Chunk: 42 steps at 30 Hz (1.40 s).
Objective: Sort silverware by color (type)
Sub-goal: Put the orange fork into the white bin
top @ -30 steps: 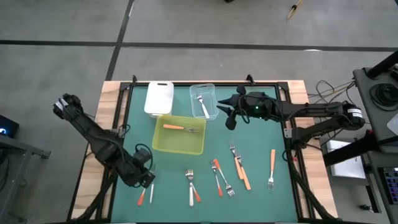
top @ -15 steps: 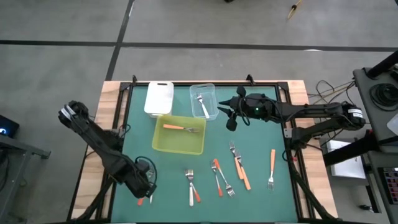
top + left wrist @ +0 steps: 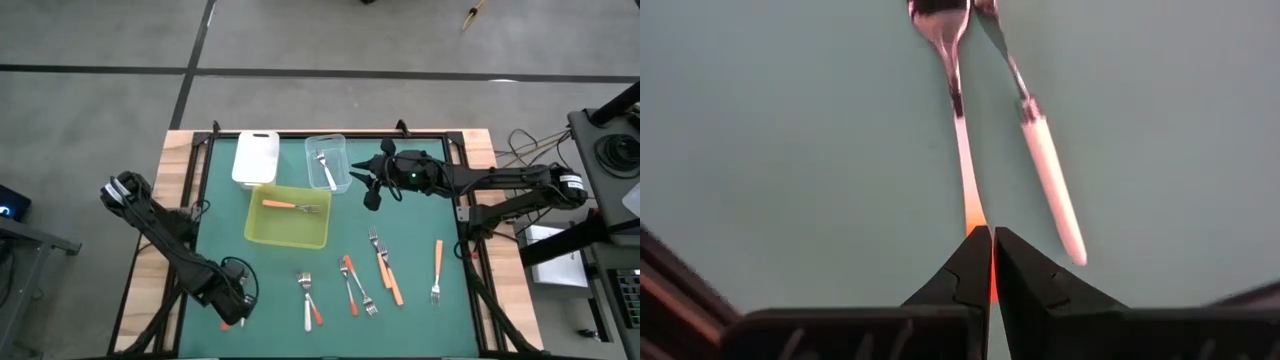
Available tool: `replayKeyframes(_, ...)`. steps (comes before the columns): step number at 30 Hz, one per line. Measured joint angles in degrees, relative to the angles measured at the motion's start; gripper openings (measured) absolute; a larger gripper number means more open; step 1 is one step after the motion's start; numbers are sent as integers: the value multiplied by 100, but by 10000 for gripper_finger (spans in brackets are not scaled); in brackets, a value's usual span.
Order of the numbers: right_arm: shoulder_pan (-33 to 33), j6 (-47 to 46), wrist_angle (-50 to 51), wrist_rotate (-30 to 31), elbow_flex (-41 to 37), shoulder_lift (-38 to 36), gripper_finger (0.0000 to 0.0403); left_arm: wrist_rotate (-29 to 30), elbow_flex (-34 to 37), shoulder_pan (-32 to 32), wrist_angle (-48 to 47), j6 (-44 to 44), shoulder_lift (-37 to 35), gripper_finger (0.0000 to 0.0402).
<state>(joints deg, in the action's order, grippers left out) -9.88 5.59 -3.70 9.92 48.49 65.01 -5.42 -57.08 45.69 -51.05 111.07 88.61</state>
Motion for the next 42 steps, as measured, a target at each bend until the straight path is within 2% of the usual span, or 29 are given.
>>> replayKeyframes(7,1,-5,0,1,0,0,86,38,2,-2,-24,5,142,2)
replayKeyframes(10,1,-33,2,1,0,0,86,38,5,-2,-73,48,201,16)
replayKeyframes(17,1,-46,4,1,0,0,86,50,16,-47,-109,49,511,97)
replayKeyframes(21,1,-46,4,2,0,0,86,271,20,-57,-105,48,728,147)
replayKeyframes(25,1,-59,7,2,0,0,86,343,20,-70,-101,42,890,176)
replayKeyframes(32,1,-66,7,3,0,0,86,458,20,-89,-92,-13,1066,176)
replayKeyframes(42,-1,-66,20,5,0,0,86,492,11,-96,-42,-18,1159,129)
